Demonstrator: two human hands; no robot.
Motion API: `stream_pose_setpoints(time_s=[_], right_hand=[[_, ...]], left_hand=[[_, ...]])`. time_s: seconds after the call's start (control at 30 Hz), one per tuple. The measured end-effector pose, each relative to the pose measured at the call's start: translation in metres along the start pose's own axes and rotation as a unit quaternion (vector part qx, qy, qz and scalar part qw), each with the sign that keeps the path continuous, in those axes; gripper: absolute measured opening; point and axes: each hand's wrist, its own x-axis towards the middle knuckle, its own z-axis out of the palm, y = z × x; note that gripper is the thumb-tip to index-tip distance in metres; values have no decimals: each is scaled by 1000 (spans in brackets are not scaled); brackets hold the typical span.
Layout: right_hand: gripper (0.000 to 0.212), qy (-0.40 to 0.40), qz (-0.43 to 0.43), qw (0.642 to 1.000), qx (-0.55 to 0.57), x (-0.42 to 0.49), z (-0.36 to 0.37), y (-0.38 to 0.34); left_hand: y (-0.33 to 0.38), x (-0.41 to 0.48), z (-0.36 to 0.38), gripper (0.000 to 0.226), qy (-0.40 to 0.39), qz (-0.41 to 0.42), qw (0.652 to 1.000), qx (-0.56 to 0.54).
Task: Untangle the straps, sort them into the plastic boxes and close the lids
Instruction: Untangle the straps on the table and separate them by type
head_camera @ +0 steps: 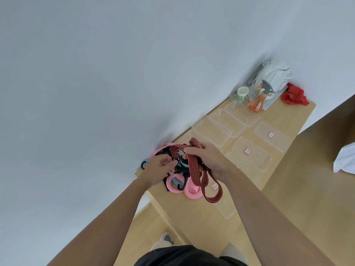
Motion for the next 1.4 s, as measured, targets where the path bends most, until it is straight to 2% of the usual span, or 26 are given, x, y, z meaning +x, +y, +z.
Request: stream_pose_setpoints(time_s=[0.07, 0.2, 0.3, 0.4, 0.5, 0.67, 0.73, 0.83, 0.93, 1.0, 1.07, 1.17, 1.23, 1.3, 1.4], right_hand=[[15, 42, -2, 999, -25, 4, 6, 13], [17, 114, 5, 993, 5, 9, 17, 32], [15, 131, 11, 991, -15, 12, 19, 41], [12, 137, -9, 991, -2, 14, 20, 47], [19, 140, -22, 989, 51, 15, 24, 48], [36, 130, 31, 968, 211, 12, 27, 42], [32, 133, 37, 960, 246, 7, 22, 41], [16, 162, 32, 964, 210, -1, 11, 42], [15, 215, 19, 956, 197, -7, -3, 48], [13, 239, 12, 950, 199, -13, -12, 51], [4, 250, -3, 947, 203, -19, -21, 55], [5, 255, -15, 940, 226, -29, -34, 61], [12, 246, -6, 938, 246, -34, -46, 67], [17, 218, 14, 941, 259, -39, -59, 73], [19, 179, 22, 937, 300, -48, -80, 79]], left_hand=[[1, -1, 0, 19, 11, -3, 1000, -25], [5, -5, -1, 15, 5, -14, 998, -54], [9, -8, -5, 14, -1, -29, 994, -108], [12, -8, -7, 16, 9, -29, 995, -97], [18, -11, -1, 17, 3, 18, 999, -52], [29, -19, 23, 24, -6, 156, 983, 98], [33, -24, 32, 29, -11, 185, 973, 137], [42, -33, 45, 34, -46, 208, 968, 134], [49, -37, 54, 39, -47, 166, 985, 5], [56, -39, 64, 32, -37, 117, 989, -85], [61, -43, 79, 42, -39, 100, 991, -83], [61, -47, 107, 85, -33, 78, 996, -16], [61, -48, 123, 107, -51, 31, 998, -30], [62, -49, 136, 111, -96, -19, 994, -55], [64, -52, 162, 96, -162, -108, 977, -86]])
